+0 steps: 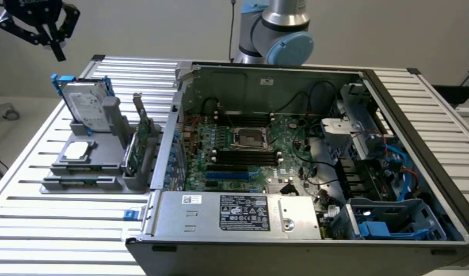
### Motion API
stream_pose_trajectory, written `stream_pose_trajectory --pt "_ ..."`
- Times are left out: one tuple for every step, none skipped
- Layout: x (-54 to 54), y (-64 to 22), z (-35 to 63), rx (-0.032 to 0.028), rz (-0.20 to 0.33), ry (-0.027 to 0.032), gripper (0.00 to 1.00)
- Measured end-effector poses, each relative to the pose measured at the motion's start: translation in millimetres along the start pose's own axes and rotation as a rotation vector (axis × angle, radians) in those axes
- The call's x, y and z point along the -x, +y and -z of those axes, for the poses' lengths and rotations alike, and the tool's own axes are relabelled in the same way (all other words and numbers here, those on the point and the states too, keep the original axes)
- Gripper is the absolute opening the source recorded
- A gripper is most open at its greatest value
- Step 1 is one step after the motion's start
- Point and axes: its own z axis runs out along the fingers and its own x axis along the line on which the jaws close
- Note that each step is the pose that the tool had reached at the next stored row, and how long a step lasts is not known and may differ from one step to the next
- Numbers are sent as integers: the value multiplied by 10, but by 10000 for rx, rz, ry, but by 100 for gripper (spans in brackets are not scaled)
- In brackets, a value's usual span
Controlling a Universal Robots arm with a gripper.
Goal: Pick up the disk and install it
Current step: 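Pick up the disk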
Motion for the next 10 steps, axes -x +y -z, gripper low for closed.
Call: stream_pose_trajectory --pt "0 0 0 -1 179 7 11" --pt "0 0 0 -2 360 14 11" --pt "0 0 0 -4 538 21 11" --pt "0 0 0 -5 719 28 11" --pt "0 0 0 -6 909 35 11" --pt "0 0 0 -8 1083 42 11" --pt "0 0 0 -9 1263 49 11" --pt "0 0 0 -11 1453 56 11" --pt "0 0 0 -12 1640 63 11" --pt "0 0 0 -14 1818 70 11"
